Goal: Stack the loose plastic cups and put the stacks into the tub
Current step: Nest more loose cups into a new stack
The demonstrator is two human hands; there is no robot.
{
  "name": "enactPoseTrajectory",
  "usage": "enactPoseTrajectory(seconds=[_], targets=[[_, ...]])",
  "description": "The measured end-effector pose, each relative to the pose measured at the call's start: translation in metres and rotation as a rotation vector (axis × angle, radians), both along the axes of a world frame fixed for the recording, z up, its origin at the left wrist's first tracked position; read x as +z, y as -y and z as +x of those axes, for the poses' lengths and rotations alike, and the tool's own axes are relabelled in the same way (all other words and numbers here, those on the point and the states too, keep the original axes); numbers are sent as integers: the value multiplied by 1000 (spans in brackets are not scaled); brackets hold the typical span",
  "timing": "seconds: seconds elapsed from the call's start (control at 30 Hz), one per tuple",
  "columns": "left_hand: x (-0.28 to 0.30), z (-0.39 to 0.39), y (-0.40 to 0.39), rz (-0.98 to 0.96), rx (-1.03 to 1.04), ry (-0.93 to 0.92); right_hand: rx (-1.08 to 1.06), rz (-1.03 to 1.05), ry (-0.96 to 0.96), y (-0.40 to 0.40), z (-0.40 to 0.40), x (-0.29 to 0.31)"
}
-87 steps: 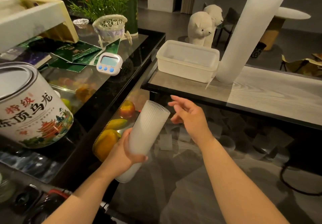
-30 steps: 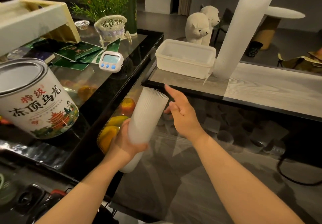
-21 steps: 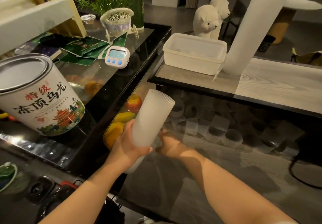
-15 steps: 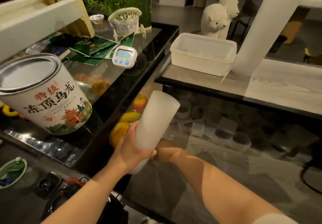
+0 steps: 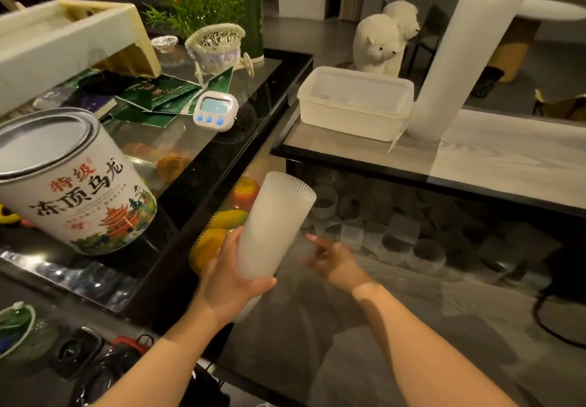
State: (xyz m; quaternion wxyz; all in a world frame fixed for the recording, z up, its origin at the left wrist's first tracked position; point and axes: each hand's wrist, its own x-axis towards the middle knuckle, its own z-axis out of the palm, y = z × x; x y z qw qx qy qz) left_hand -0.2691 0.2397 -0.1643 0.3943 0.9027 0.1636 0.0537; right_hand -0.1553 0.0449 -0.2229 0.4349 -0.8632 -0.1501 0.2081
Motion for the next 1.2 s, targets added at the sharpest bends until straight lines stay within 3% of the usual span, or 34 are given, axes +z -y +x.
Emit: enactPoseTrajectory(seconds=[0.2,0.37,0.83,1.03,1.1,1.2], targets=[[-12,2,8,33,-25,-54,-419,487,200,58,1,95],[-19,-3,24,101,-58,-138,-317,716,222,69,-11,146],[-18,-3,63,-116,-137,-18,-71,157,461,69,-22,139],[-15,15,68,-107,-100,-4,62,120,534,66,-6,132],[-13,24,64,-153,-35,3,2,244,554,59,2,126],[-12,35,55,-202,47,46,-326,368,548,45,18,98]])
